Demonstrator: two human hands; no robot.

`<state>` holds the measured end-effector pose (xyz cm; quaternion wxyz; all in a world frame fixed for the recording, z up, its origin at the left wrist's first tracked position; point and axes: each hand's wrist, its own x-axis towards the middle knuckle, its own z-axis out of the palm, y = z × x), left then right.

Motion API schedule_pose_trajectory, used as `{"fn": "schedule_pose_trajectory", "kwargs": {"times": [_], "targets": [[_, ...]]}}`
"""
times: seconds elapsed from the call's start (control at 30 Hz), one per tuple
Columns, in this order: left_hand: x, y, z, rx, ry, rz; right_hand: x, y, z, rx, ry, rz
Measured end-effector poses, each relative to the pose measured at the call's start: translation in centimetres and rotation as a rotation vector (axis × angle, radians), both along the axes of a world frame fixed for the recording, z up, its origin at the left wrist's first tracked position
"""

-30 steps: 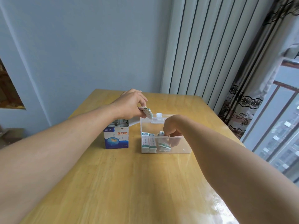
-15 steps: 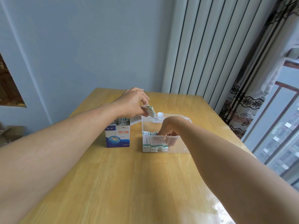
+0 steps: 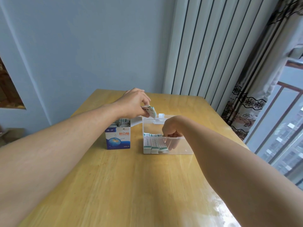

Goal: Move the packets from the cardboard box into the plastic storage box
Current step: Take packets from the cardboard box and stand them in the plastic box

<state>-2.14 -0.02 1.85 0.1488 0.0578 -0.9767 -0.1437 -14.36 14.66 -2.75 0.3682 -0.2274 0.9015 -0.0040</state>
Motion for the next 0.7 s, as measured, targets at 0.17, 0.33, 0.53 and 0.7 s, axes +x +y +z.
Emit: {"fn": "schedule_pose_trajectory", "kwargs": {"times": [0.17, 0.33, 0.53, 0.7], "targets": [[0.0, 0.3, 0.2, 0.004, 0.012, -0.006, 0.6, -0.3, 0.5, 0.038, -0.044, 0.014], [0.1, 0.3, 0.2, 0.003, 0.013, -0.007, 1.1, 0.2, 0.7, 0.087, 0.032, 0.0], [-0.1, 0.1, 0.0, 0.002, 0.017, 0.007, 0.7, 0.1, 0.5, 0.066, 0.041, -0.031], [-0.2, 0.1, -0.2, 0.014, 0.014, 0.01, 0.9, 0.0, 0.6, 0.07, -0.026, -0.003]]}}
